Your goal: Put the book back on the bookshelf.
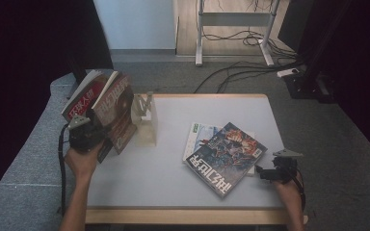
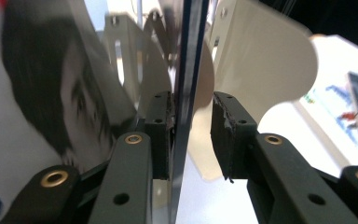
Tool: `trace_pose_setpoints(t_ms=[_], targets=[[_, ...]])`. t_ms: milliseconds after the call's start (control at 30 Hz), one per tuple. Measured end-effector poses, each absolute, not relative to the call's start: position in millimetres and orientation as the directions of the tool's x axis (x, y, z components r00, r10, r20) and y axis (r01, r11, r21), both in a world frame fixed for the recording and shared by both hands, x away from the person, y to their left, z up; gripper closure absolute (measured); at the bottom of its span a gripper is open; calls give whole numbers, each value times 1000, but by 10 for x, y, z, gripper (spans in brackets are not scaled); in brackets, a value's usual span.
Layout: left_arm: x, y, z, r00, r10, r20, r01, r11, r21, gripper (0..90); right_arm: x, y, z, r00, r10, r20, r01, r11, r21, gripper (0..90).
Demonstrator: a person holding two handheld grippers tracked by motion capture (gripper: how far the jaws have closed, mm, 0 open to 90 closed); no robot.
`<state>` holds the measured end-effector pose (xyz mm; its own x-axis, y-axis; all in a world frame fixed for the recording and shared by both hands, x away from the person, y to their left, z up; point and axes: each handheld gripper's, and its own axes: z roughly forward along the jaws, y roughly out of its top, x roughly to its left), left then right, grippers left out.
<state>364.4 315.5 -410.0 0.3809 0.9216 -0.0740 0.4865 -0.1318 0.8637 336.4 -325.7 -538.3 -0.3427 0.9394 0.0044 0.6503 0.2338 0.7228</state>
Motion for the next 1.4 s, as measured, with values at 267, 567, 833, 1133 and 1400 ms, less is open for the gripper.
trace_pose_setpoints(t_ms=[267,567,833,1133,1400], targets=[[3674,3156,-4237,351,934,-62,480,-123,868,838,3364,-3256,-5383,-343,939,4,650,234,723,0],[3696,3148,-4252,348,935,-67,472,-113,874,824,3364,-3257,-5383,-343,939,4,650,234,723,0],[3610,3144,-4212,387,919,-81,469,-120,875,649,3364,-3257,-5384,-343,939,4,650,234,723,0],[3423,3095,-4177,448,890,-88,460,-145,876,333,3364,-3256,-5383,-343,939,4,650,234,723,0],[3234,2958,-4170,541,838,-74,430,-200,880,123,3364,-3257,-5384,-343,939,4,650,234,723,0]])
